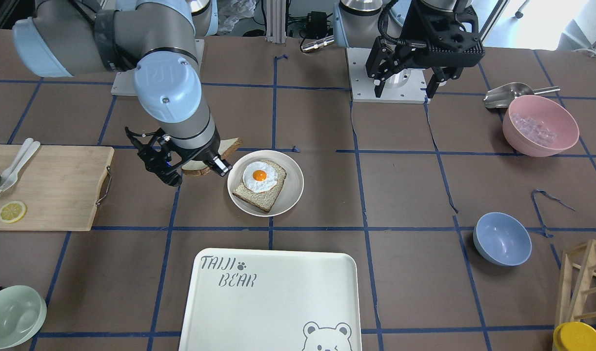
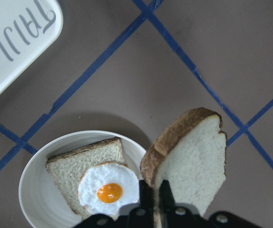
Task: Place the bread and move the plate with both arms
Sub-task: 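Lift the bread slice and carry it over the egg plate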
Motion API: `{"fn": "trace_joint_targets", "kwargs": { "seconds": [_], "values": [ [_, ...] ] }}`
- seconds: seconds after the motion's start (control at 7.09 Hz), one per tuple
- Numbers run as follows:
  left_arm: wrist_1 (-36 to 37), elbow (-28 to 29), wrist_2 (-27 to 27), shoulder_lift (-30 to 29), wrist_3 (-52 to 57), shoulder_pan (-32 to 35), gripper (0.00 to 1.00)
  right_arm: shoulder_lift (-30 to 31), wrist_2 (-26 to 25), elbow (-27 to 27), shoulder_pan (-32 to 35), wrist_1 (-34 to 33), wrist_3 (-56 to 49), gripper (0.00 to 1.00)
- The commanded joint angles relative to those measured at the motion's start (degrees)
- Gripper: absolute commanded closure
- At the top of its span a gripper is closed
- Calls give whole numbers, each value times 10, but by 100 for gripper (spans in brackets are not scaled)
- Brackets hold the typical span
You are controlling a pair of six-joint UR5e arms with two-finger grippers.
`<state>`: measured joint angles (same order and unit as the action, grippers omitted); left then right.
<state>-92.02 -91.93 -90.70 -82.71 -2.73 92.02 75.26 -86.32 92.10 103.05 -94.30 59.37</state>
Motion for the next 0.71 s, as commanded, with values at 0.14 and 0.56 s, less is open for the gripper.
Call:
{"fn": "trace_joint_targets", "kwargs": {
  "seconds": [0.14,0.56],
  "values": [
    [0,0,0,0,0,0,0,-48,39,5,58,-62,122,100],
    [0,0,0,0,0,0,0,-62,41,12,58,-65,126,100]
  ]
}}
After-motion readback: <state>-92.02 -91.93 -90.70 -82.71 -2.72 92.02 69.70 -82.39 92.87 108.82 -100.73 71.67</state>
